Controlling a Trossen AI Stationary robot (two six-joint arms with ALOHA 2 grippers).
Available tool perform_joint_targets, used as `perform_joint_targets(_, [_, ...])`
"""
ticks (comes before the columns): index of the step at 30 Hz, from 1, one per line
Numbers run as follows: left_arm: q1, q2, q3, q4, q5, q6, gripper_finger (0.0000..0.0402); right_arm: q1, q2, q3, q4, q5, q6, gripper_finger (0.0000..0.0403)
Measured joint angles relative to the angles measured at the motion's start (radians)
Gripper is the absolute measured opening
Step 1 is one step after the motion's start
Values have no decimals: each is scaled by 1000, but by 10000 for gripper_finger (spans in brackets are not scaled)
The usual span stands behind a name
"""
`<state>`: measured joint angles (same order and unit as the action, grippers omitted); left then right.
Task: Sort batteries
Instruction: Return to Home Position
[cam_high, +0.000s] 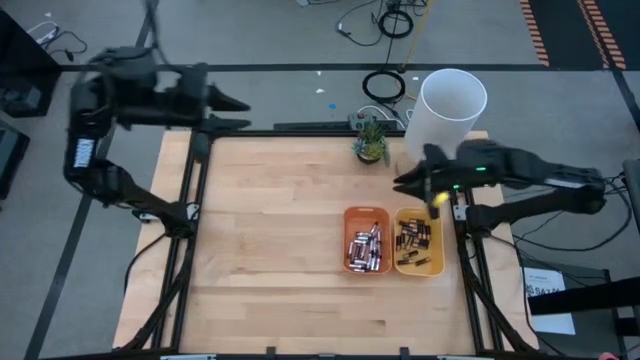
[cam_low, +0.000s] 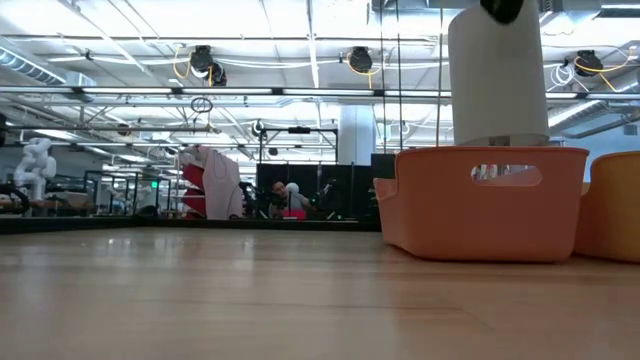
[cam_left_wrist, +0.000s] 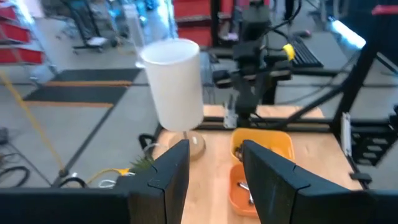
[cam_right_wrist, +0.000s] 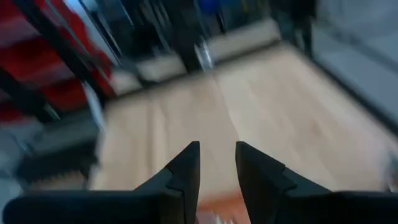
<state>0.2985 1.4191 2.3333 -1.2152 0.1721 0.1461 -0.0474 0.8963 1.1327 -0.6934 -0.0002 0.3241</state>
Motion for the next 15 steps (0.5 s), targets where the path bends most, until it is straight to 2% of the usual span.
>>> perform_joint_targets(4, [-10,-63,0,-3,-51,-24,157,22,-114,-32,196,2,-26,93])
perform_joint_targets(8, [-14,-134,-51,12,-80,-35,157,30,-172,-32,304,3,-85,93])
perform_joint_targets(11, [-14,-192,-142,66,-99,-42,157,30,-189,-32,353,48,-96,93])
perform_joint_targets(15, [-14,-284,-343,179,-99,-56,157,29,-192,-33,348,117,-160,93])
